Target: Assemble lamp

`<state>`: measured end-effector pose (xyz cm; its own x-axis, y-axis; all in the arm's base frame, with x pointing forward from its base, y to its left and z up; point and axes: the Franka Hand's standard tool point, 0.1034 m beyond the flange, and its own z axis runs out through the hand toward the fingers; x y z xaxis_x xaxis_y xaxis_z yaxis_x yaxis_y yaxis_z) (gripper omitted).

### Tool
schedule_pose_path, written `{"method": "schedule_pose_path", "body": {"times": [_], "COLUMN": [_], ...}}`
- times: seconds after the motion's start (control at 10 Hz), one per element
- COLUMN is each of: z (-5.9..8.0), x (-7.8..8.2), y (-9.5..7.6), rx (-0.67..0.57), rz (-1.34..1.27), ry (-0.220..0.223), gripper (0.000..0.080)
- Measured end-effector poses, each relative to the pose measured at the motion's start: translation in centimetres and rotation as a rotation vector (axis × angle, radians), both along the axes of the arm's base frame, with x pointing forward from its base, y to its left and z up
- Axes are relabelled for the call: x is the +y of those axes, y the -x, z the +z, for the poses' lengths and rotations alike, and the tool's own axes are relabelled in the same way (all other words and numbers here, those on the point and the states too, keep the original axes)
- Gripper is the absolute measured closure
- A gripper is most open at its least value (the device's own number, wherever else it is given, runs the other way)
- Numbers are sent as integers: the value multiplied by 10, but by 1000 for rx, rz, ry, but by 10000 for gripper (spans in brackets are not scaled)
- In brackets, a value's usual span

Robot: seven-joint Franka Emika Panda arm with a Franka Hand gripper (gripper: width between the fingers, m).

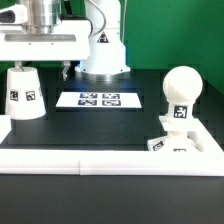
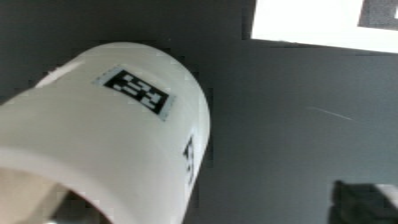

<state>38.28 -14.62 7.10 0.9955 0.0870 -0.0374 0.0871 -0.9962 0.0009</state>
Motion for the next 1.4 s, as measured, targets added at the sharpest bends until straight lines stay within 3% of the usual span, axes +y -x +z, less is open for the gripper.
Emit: {"method": "schedule_pose_path", "body": {"times": [0.2,0.3,0.4,0.5,1.0,1.4], "z": [0,0,0,1,2,31], "x": [0,0,0,0,5,58], "y": [0,0,0,-1,-3,-26], "rx": [0,1,-1,-3,-3,10], "rz": [0,0,0,0,-11,14], "ry": [0,0,0,1,-1,-56], "gripper": [511,693,693,755,755,755]}}
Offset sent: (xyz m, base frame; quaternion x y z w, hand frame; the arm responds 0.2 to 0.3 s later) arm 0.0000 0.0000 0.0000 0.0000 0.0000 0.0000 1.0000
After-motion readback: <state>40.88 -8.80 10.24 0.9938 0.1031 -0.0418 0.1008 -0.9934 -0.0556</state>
